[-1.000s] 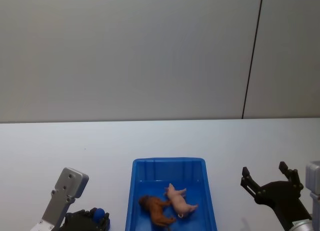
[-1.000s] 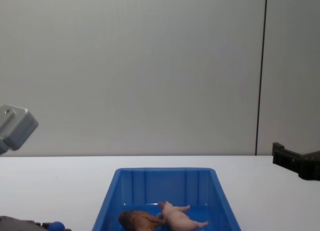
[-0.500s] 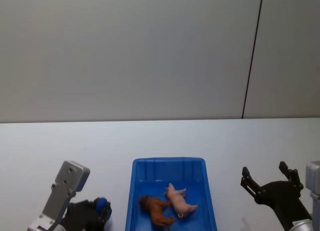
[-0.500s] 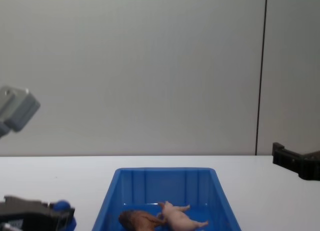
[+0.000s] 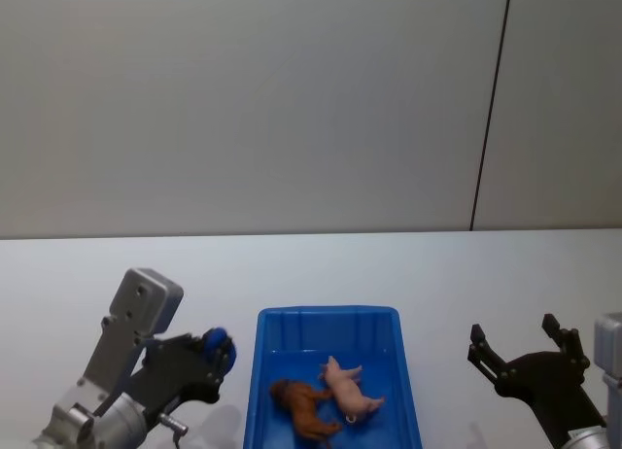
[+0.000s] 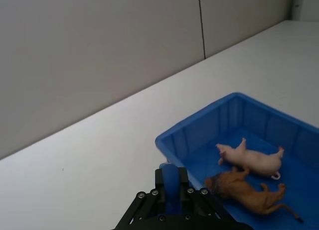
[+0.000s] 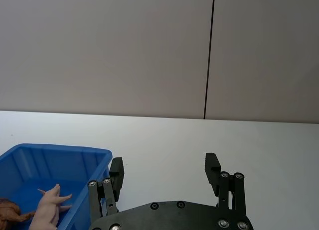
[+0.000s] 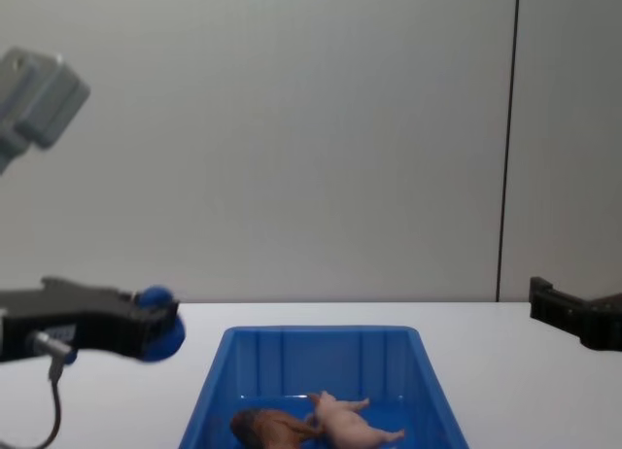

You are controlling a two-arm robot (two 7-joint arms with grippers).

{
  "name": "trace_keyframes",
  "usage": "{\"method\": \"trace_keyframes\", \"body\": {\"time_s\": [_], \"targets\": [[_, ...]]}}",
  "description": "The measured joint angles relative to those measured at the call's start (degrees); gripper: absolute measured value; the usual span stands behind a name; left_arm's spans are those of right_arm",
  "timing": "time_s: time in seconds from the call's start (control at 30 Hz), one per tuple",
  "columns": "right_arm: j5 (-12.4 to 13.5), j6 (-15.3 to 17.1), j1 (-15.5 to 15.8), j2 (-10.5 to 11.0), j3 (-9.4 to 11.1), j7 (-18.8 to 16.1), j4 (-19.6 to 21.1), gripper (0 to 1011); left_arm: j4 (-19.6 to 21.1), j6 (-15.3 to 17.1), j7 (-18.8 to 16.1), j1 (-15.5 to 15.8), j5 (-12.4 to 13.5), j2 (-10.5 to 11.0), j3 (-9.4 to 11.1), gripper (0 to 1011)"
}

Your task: Pick up the two dolls from the table and place them into the box.

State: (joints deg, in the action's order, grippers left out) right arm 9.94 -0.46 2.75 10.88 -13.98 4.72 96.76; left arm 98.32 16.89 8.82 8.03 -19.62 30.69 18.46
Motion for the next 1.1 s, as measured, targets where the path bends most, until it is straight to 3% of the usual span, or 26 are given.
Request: {"method": "trace_keyframes", "body": {"time_s": [0.6,0.8,1.0,1.1], "targets": [[0.00,0.00,0.00,0.00,0.00,0.00,0.00,1001,-0.36,-6.26,12.00,3.10,-1.20,-1.40,0.10,72],[0.00,0.00,0.00,0.00,0.00,0.00,0.00,1001,-1.85,-8.39,17.66,4.44,-2.47,-2.36,0.56,227],[0.00,0.00,0.00,0.00,0.00,0.00,0.00,1001,-2.92,-9.58,20.87,5.27,-3.26,-3.15,0.96,399],[0.00,0.00,0.00,0.00,0.00,0.00,0.00,1001,-3.33,-10.02,22.10,5.59,-3.55,-3.43,1.11,538]]}}
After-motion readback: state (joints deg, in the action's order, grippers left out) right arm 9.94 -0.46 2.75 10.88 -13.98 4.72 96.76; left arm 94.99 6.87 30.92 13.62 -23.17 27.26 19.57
